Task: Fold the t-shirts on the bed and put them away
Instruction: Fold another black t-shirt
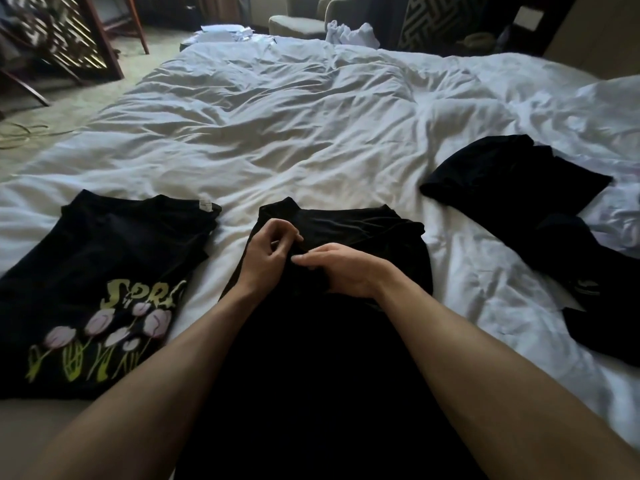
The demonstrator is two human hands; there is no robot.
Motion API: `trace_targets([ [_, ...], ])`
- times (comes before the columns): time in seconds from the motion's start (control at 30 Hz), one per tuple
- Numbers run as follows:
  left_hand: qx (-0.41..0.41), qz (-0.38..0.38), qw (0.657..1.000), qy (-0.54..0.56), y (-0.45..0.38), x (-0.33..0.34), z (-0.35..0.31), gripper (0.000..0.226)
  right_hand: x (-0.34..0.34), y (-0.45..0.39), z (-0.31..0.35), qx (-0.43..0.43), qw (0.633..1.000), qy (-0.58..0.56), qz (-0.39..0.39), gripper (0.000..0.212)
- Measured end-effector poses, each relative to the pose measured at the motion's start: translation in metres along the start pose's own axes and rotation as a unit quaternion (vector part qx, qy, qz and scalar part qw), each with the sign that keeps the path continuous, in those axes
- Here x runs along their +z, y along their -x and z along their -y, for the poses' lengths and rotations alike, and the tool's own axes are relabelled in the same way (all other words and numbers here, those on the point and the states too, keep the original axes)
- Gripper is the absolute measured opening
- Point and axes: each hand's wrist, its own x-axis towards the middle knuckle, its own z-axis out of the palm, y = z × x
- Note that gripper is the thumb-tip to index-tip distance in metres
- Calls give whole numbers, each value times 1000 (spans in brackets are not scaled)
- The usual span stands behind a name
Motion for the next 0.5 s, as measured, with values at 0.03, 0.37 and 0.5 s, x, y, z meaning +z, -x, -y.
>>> trace_targets([
  [0.03, 6, -22, 999, -24, 1, 0, 2, 10, 2, 2, 3, 1, 1000, 25, -15, 10],
  [0.37, 29, 88, 895, -437, 41, -16, 15, 84, -15, -11, 13, -69, 844, 420, -327, 7],
  [0.5, 110, 125, 853, -494, 48, -18, 10, 78, -14, -2, 3, -152, 879, 288, -348, 19],
])
